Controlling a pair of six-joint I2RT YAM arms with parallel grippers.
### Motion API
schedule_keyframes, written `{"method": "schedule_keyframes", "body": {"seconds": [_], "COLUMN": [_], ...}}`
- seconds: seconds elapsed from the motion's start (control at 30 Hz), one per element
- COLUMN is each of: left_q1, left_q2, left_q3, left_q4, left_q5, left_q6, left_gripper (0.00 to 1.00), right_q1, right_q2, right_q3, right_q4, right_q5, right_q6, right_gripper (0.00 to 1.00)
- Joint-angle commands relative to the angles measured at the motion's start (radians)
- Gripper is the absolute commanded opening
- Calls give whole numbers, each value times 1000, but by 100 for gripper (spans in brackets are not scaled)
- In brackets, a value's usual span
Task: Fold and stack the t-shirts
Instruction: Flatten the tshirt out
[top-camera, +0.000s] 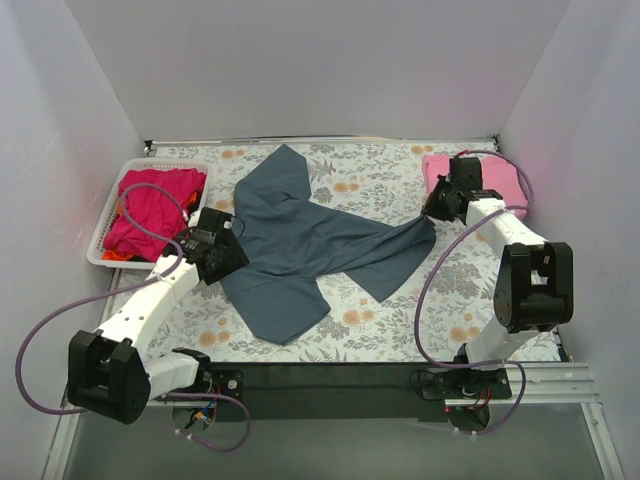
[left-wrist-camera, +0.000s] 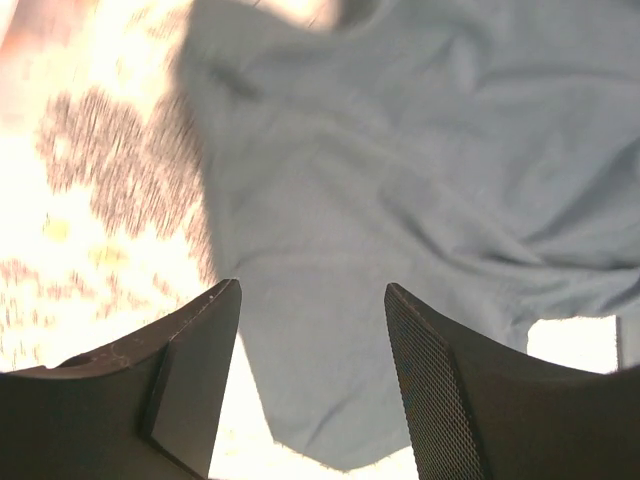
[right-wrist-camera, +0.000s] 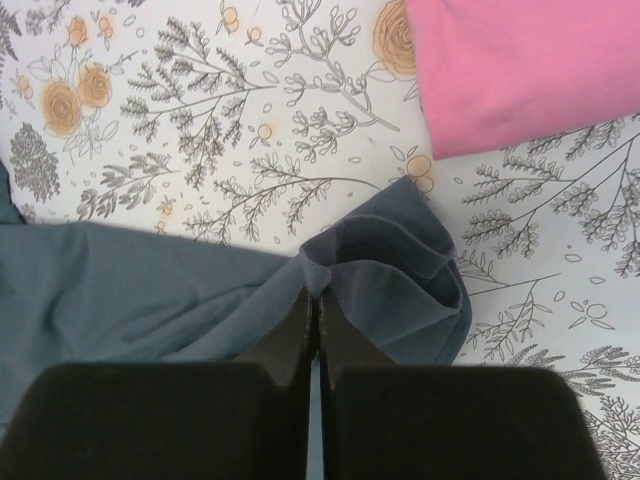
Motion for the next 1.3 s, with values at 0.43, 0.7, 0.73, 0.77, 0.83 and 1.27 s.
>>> {"method": "schedule_keyframes", "body": {"seconds": [0.43, 0.7, 0.73, 0.77, 0.83, 1.27], "left_q1": [-2, -7, -7, -7, -7, -8], "left_q2": [87, 261, 284, 307, 375, 451], "left_q3": [-142, -113, -81, -61, -13, 248], "left_q4": [-83, 9, 18, 21, 24, 50], "left_q5": [50, 27, 7, -9, -50, -128], "left_q6": [-228, -188, -171, -162, -141, 1], "left_gripper": [47, 14, 10, 6, 1, 50], "right_q1": [6, 4, 4, 3, 0, -8], "right_q2": [-95, -109, -113, -116, -123, -172], "right_q3": [-102, -115, -116, -118, -119, -134], "right_q4": [52, 58, 58, 58, 58, 55], "right_q5": [-113, -104, -101, -99, -95, -59], "right_q6": [-52, -59, -65, -67, -71, -111], "right_gripper": [1, 1, 1, 1, 1, 1]}}
